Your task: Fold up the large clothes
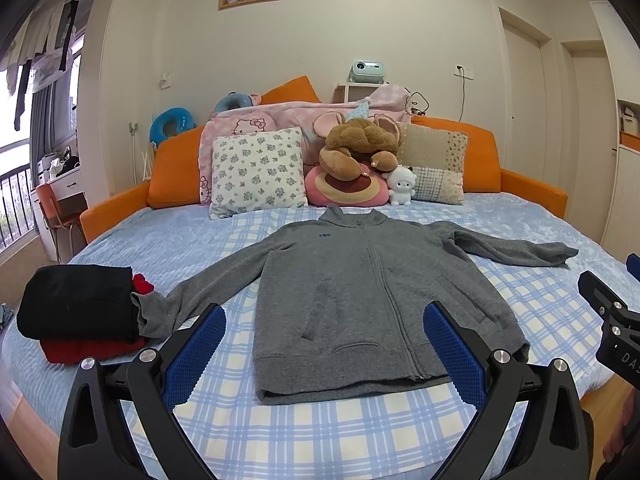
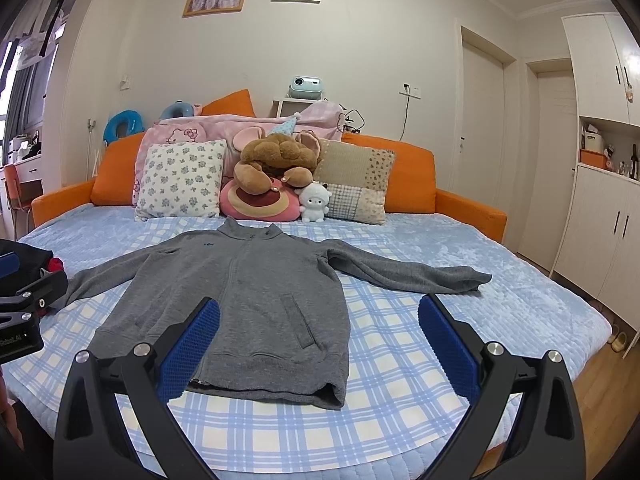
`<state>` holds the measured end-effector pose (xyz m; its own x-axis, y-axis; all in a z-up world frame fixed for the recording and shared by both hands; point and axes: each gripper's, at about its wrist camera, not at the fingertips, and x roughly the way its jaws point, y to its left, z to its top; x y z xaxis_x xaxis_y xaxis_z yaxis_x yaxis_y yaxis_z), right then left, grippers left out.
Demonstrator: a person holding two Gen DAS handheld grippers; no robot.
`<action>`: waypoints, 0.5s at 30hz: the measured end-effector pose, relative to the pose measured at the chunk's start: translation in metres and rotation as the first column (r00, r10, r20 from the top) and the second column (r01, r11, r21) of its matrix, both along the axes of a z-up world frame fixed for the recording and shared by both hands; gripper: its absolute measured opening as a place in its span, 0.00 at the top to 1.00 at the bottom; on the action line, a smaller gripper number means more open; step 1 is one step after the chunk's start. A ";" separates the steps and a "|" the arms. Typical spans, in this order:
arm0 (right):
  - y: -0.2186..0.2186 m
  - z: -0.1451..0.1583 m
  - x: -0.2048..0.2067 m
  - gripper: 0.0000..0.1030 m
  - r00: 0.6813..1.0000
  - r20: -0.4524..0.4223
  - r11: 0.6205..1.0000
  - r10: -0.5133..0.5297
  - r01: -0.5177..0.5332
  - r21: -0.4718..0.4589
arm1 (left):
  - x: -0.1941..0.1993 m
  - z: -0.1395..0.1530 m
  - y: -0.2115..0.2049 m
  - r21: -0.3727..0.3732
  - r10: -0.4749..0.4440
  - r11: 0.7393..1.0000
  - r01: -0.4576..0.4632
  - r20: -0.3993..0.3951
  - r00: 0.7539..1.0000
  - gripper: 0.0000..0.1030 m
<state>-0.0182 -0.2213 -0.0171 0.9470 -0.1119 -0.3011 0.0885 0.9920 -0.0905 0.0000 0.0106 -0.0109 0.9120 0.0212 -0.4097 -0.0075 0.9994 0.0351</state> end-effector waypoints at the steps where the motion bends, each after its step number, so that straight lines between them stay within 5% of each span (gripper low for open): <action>1: 0.000 0.000 0.000 0.04 1.000 -0.002 1.000 -0.001 0.001 -0.002 | 0.000 0.000 -0.001 0.001 -0.001 1.000 0.001 0.000 1.000 0.03; 15: 0.000 0.000 0.001 0.04 1.000 -0.004 1.000 0.000 0.000 -0.003 | -0.001 -0.003 -0.004 0.006 0.001 1.000 -0.001 -0.010 1.000 0.03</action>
